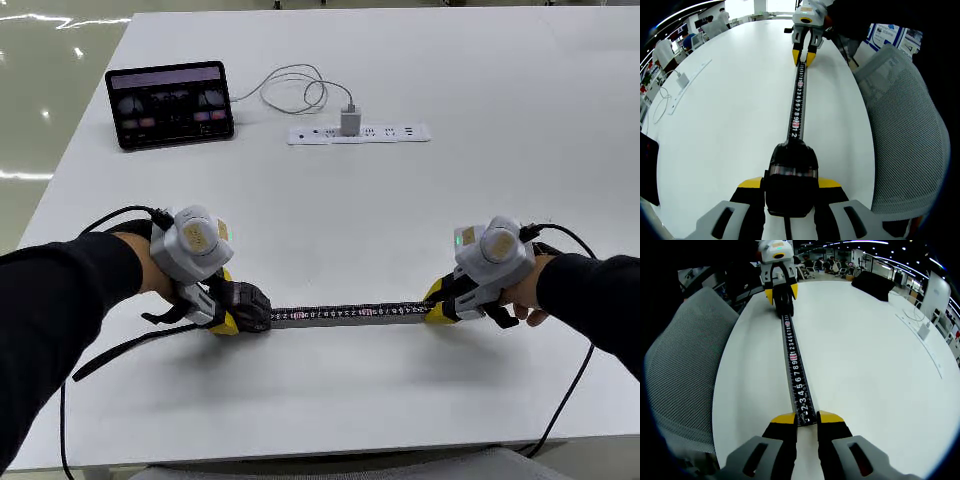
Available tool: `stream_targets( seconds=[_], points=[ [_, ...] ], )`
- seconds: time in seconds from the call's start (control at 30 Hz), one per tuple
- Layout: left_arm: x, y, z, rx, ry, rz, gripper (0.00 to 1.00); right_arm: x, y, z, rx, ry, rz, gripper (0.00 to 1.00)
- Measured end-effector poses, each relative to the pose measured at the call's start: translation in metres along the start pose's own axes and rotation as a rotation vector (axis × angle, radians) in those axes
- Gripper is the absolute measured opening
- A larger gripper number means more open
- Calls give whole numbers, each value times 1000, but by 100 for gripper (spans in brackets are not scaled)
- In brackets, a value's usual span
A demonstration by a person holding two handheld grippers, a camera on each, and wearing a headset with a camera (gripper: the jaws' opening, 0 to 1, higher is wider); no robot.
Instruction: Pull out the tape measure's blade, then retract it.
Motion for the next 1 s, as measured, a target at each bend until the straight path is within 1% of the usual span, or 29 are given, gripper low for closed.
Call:
stream_targets(
  seconds=[0.37, 0.53, 0.6, 0.63, 0.7, 0.87, 1.0],
  points=[
    [0, -1, 0, -11, -11, -2, 34, 0, -1, 0, 0, 1, 1, 11],
    [0, -2, 0, -22, -21, -7, 34, 0, -1, 1, -1, 11, -5, 11],
    [-1, -2, 0, -33, -24, -23, 34, 1, -2, 2, 0, 12, -3, 11],
    [-1, -2, 0, -33, -27, -20, 34, 1, -2, 2, 0, 12, -3, 11],
    [0, -2, 0, -39, -43, -41, 34, 2, -4, 3, 0, 12, -4, 11],
    [0, -1, 0, -34, -39, -29, 34, 3, -6, 4, 1, 14, -7, 12],
    [0, -1, 0, -35, -46, -30, 35, 4, -7, 4, 2, 13, -6, 12]
  ],
)
Point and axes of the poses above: the centre of the closed fingertips' face, and the gripper's own axes: z roughly forward along the fingers, y roughly to its left, x roughly out of its underside, the point moved 7 cm from there along -z, roughly backward along the fingers, and after that the axes turned 8 degrees about -y, right-handed, at the moved point
